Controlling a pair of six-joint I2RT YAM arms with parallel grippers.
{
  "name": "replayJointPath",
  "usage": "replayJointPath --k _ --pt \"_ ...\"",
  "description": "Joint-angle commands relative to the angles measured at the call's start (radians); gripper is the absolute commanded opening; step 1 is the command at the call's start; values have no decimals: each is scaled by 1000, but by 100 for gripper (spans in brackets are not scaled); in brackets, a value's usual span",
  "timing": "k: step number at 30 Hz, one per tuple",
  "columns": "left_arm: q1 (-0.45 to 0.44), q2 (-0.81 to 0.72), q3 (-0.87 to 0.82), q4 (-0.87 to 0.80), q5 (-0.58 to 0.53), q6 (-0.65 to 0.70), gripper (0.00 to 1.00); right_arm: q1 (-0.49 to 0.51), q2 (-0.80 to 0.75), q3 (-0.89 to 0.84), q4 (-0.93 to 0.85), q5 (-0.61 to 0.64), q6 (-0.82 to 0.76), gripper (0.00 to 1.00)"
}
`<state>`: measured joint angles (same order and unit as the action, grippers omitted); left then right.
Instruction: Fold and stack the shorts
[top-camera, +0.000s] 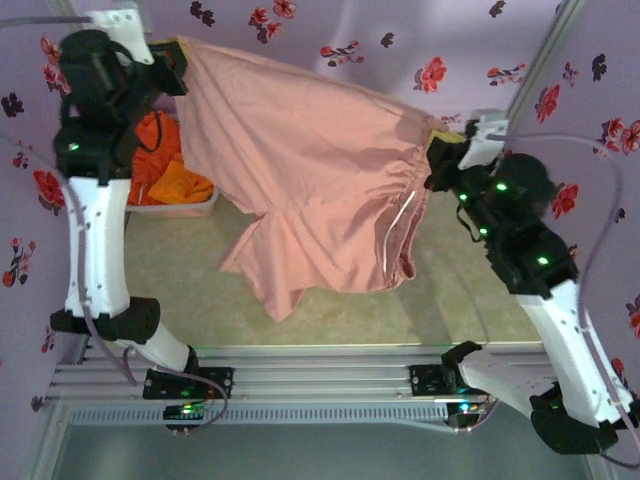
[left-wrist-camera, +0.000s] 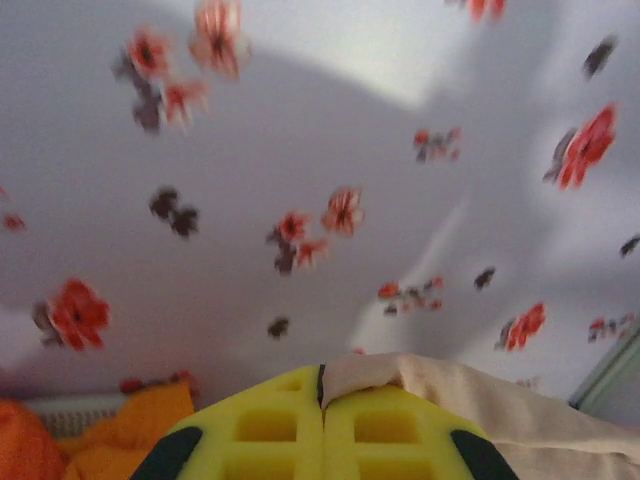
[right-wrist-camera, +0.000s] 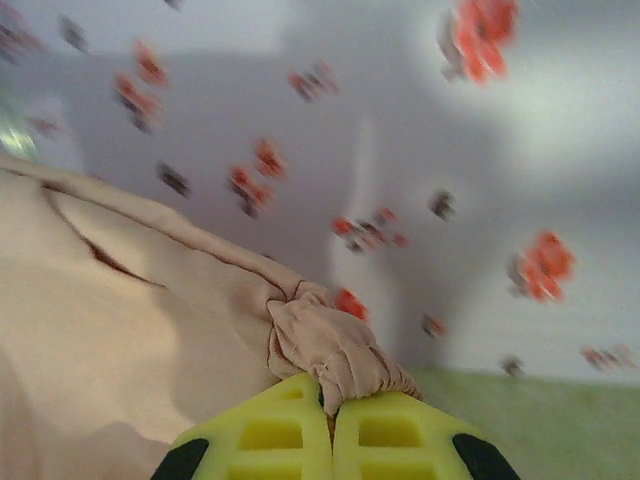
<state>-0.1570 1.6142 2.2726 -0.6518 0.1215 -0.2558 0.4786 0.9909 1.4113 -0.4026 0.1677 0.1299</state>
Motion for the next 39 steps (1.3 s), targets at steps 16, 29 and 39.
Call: replayJointPath --k 16,29,39 --pt "-113 664 149 170 22 -19 0 -365 512 -144 191 62 39 1" --pt "-157 749 328 250 -8 -8 99 -576 984 410 -44 -1 286 60" --pt "-173 120 -570 335 -42 -108 99 -543 689 109 57 -223 320 95"
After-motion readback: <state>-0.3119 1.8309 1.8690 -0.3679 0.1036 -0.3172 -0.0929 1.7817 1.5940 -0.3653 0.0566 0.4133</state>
